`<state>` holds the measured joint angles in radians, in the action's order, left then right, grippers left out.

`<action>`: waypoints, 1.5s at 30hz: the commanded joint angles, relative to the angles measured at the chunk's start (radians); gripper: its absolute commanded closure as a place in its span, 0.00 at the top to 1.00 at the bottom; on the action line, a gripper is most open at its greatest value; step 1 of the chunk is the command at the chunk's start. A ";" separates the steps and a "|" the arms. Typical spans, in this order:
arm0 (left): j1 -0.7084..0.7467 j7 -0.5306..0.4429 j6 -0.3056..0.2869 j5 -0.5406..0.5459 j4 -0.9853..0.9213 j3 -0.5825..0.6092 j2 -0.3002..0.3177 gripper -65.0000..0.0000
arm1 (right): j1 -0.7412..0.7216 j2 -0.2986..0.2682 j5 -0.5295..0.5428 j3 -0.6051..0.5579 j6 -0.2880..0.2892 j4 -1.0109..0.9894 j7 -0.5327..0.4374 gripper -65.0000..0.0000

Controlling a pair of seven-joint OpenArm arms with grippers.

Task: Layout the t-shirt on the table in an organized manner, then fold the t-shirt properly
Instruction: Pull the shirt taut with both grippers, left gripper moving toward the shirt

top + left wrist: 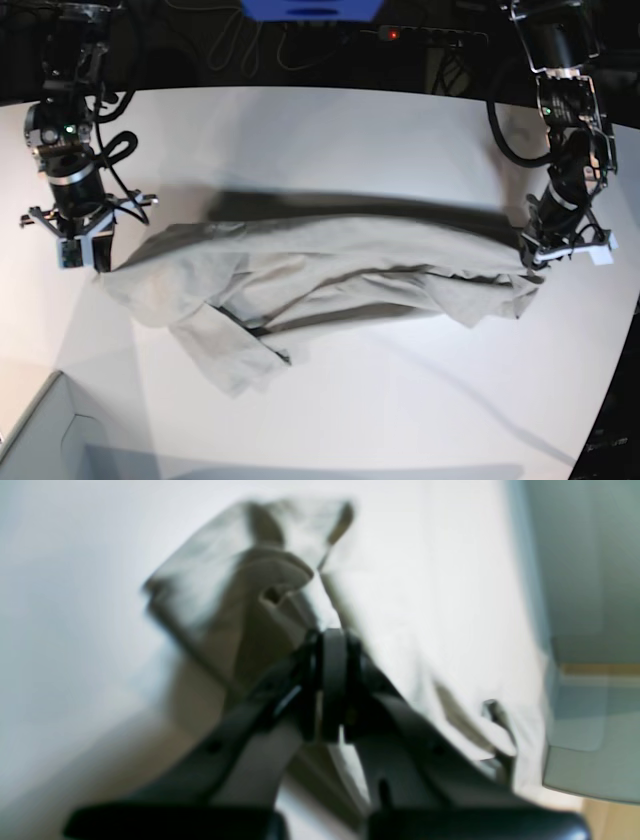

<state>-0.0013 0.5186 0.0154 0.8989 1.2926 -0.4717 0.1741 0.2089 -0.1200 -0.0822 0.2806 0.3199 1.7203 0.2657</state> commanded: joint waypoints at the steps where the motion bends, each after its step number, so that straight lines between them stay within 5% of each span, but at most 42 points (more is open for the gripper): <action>1: -0.021 -0.016 -0.010 0.010 0.018 -0.003 0.012 0.00 | -0.015 -0.013 0.006 0.006 -0.006 0.014 -0.030 0.00; 14: -0.291 -0.021 -0.010 -0.062 -0.275 0.001 0.012 0.00 | -0.122 -0.039 0.006 0.003 -0.006 -0.072 -0.030 0.00; 20: -0.369 -0.101 -0.010 -0.114 -0.402 0.003 0.011 0.02 | -0.207 -0.045 0.005 0.003 -0.006 -0.142 -0.030 0.00; 23: -0.401 -0.111 -0.009 -0.120 -0.462 0.003 0.011 0.15 | -0.220 -0.062 0.005 -0.002 -0.006 -0.156 -0.030 0.00; 27: -0.472 -0.113 -0.009 -0.120 -0.557 0.000 0.011 0.46 | -0.245 -0.060 0.006 -0.005 -0.006 -0.170 -0.030 0.00; 30: -0.506 -0.166 -0.010 -0.120 -0.591 0.003 0.011 0.58 | -0.246 -0.060 0.006 -0.005 -0.006 -0.176 -0.030 0.00; 35: -0.497 -0.154 -0.010 -0.113 -0.546 0.004 0.012 0.54 | -0.245 -0.059 0.006 -0.017 -0.006 -0.176 -0.030 0.00; 45: -0.242 -0.124 -0.013 -0.120 -0.295 0.004 -0.034 0.51 | -0.240 -0.057 0.006 -0.017 -0.006 -0.176 -0.030 0.00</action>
<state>-0.2131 0.4191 0.0193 0.7689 0.9768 -0.4656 0.1238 -0.0162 -0.1654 -0.0818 0.2596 0.3195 1.5265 0.2623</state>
